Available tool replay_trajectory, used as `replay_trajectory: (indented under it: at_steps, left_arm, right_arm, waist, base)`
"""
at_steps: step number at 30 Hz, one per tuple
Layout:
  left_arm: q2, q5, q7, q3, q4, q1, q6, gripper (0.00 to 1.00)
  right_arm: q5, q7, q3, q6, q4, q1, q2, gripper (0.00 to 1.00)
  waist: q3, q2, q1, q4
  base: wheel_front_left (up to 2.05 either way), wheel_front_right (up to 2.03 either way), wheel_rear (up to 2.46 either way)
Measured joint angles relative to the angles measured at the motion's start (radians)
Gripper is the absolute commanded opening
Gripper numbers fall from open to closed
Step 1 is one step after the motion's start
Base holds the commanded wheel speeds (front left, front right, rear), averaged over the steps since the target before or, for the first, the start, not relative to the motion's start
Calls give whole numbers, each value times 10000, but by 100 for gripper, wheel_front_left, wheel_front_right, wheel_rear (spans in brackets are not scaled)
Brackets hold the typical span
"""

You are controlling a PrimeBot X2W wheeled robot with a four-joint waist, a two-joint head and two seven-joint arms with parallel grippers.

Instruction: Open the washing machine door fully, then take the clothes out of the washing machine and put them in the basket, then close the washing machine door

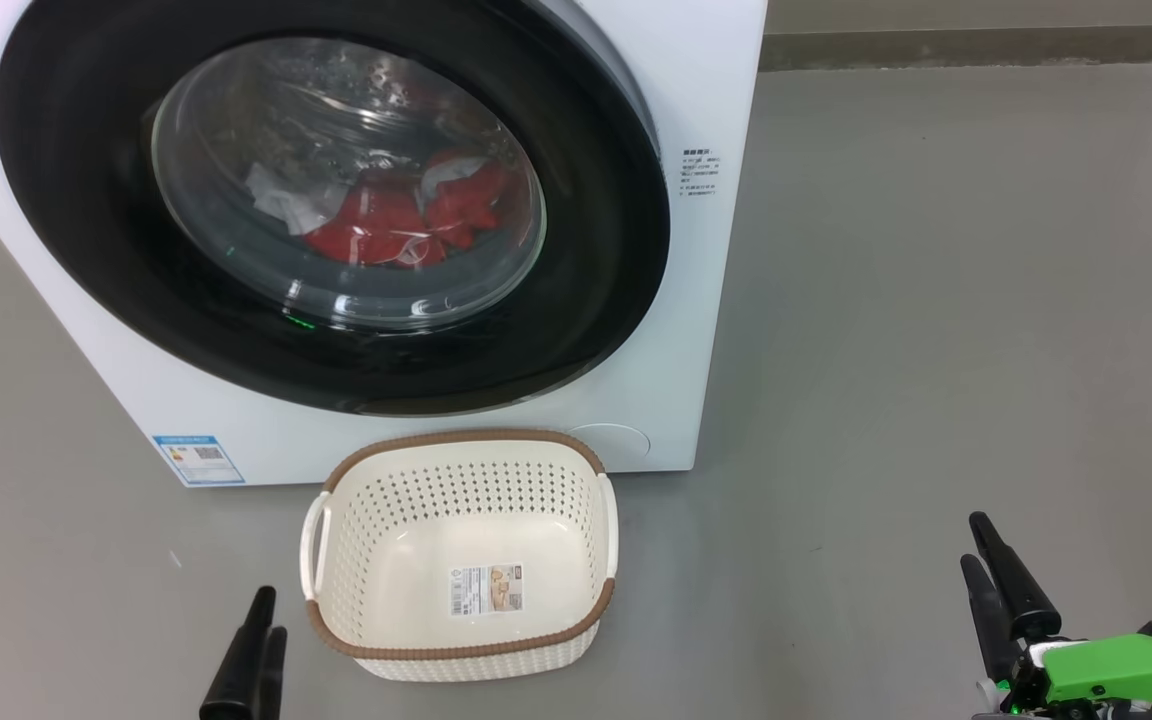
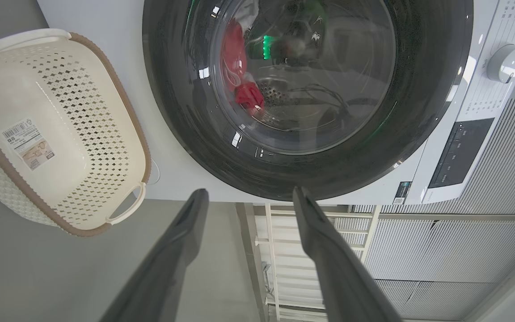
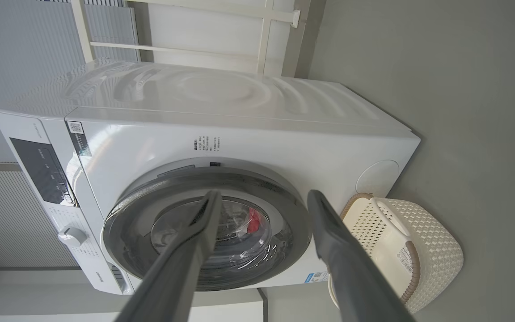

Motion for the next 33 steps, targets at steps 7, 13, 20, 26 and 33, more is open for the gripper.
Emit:
replay_trajectory:
  at_steps: [7, 13, 20, 26, 33]
  left_arm:
    - [15, 859, -230, 17, -209, 10, 0, 100]
    - [25, 1914, -357, 27, -408, 128, 0, 100]
    - [25, 3035, -608, 17, -589, 181, 0, 100]
    - [29, 3998, -780, 4, -734, 221, -2, 100]
    - [38, 5026, -966, 0, -869, 378, -2, 100]
  right_arm:
    - [-617, -192, 201, 0, -82, 0, -17, 100]
    - [-1336, -364, 370, 0, -107, 0, -77, 100]
    - [-2399, -541, 610, 0, -102, 0, -146, 100]
    - [-3250, -717, 704, 0, -96, 0, -176, 100]
    - [-4169, -899, 869, 0, -98, 0, -194, 100]
  waist:
    - [19, 0, 0, 18]
    - [25, 0, 0, 32]
    - [22, 0, -1, 48]
    - [23, 0, 0, 59]
    - [26, 0, -1, 57]
  base:
    - [0, 0, 0]
    - [0, 0, 0]
    - [0, 0, 0]
    - [0, 0, 0]
    - [0, 0, 0]
